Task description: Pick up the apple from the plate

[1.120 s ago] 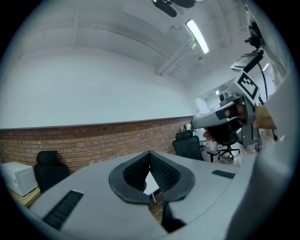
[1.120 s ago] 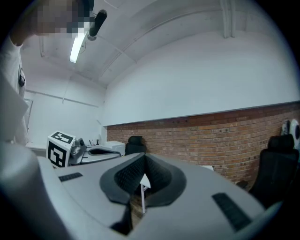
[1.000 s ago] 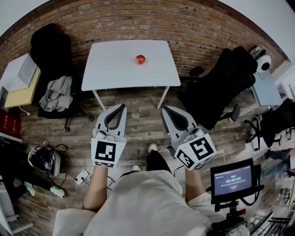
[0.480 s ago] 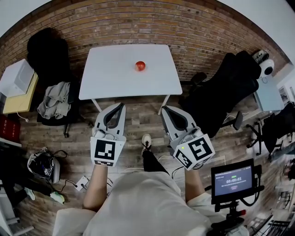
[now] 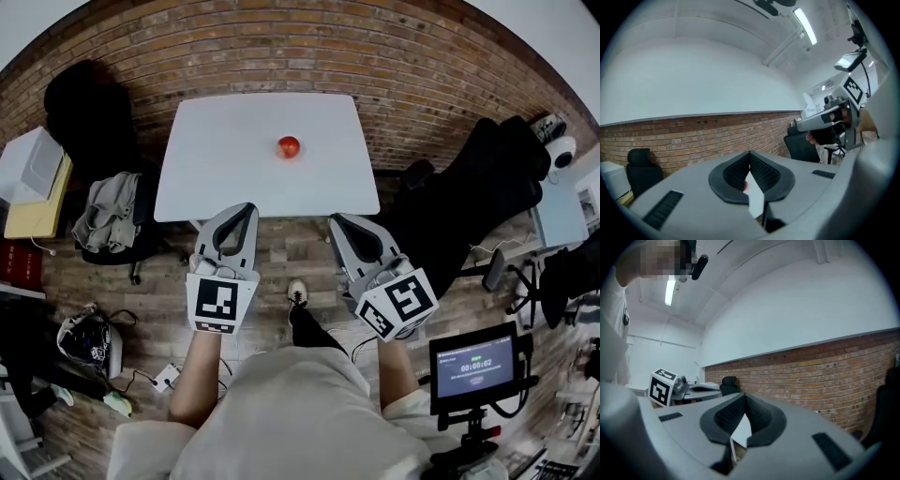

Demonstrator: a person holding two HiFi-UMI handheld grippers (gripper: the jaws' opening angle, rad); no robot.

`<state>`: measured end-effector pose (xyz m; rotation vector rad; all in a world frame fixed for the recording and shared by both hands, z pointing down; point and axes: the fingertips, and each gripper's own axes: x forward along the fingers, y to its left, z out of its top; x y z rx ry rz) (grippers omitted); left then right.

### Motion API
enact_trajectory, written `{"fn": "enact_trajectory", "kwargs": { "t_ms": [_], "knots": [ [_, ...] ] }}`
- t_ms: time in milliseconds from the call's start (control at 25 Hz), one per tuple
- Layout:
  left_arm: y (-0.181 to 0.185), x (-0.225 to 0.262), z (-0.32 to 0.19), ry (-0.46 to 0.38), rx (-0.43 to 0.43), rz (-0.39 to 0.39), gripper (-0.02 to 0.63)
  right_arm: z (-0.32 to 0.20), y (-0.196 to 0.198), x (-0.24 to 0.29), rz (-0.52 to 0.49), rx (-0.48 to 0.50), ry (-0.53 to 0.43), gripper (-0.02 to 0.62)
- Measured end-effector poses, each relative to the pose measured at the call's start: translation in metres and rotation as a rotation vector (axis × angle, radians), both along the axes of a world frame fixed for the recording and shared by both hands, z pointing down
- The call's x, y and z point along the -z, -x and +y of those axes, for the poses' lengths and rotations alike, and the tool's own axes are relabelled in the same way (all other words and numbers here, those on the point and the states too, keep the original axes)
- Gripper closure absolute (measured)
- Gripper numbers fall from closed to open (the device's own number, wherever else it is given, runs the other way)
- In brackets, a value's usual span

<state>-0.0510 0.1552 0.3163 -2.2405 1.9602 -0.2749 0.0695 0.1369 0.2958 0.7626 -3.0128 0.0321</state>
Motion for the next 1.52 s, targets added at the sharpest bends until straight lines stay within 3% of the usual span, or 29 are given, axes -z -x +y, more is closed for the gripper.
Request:
{"fn": "enact_trajectory", "kwargs": {
  "t_ms": [360, 640, 1320, 1520],
  "knots": [
    [0.022, -0.001, -0.067, 0.034, 0.034, 0.011, 0.6, -0.064, 0.028, -0.001, 0.075, 0.049, -0.022, 0.594],
    [0.023, 0.001, -0.105, 0.039, 0.0, 0.004, 0.6, -0.099, 0.04, -0.003, 0.104, 0.042, -0.011, 0.594],
    [0.028, -0.006, -0.176, 0.079, -0.009, -0.001, 0.6, -0.169, 0.046, -0.015, 0.135, 0.06, 0.011, 0.594],
    [0.028, -0.014, -0.221, 0.101, -0.016, -0.009, 0.6, -0.211, 0.049, -0.022, 0.147, 0.076, 0.014, 0.594]
  ]
}}
